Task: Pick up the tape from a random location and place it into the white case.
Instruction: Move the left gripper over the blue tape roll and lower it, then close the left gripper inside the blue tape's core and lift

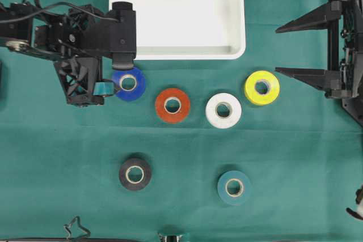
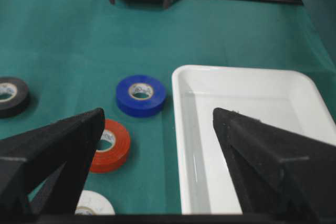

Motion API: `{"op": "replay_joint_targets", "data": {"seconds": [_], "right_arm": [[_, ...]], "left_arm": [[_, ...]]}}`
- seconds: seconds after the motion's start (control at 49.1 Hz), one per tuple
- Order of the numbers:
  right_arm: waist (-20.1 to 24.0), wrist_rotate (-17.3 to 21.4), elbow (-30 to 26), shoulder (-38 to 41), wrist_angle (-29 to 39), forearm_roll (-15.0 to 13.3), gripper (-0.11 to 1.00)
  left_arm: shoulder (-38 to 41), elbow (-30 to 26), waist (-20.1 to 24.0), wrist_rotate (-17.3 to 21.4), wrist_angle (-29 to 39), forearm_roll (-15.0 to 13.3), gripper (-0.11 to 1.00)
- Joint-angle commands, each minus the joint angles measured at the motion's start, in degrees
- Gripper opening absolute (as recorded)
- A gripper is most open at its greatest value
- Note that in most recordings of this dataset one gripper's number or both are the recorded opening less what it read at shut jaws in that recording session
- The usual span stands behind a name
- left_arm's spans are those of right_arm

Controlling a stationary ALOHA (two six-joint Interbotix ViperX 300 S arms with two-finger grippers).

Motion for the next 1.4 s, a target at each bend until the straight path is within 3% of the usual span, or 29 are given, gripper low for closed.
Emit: {"op": "replay_joint_targets", "data": {"seconds": [0.0, 0.448, 1.384], "right_arm": [[0.0, 0.0, -1.5, 0.3, 0.0, -0.1, 0.93], [0.0, -0.1, -1.5, 0.4, 0.6, -0.1, 0.93], [0.0, -0.1, -1.5, 0.4, 0.7, -0.1, 0.93]], "left_arm": [[0.5, 0.4, -0.7, 0.0, -2.6, 0.1, 1.0], [8.8, 6.2, -2.4, -0.1, -14.4, 0.1, 1.0], [18.8, 11.3, -2.5, -0.2, -26.5, 0.0, 0.99]]}}
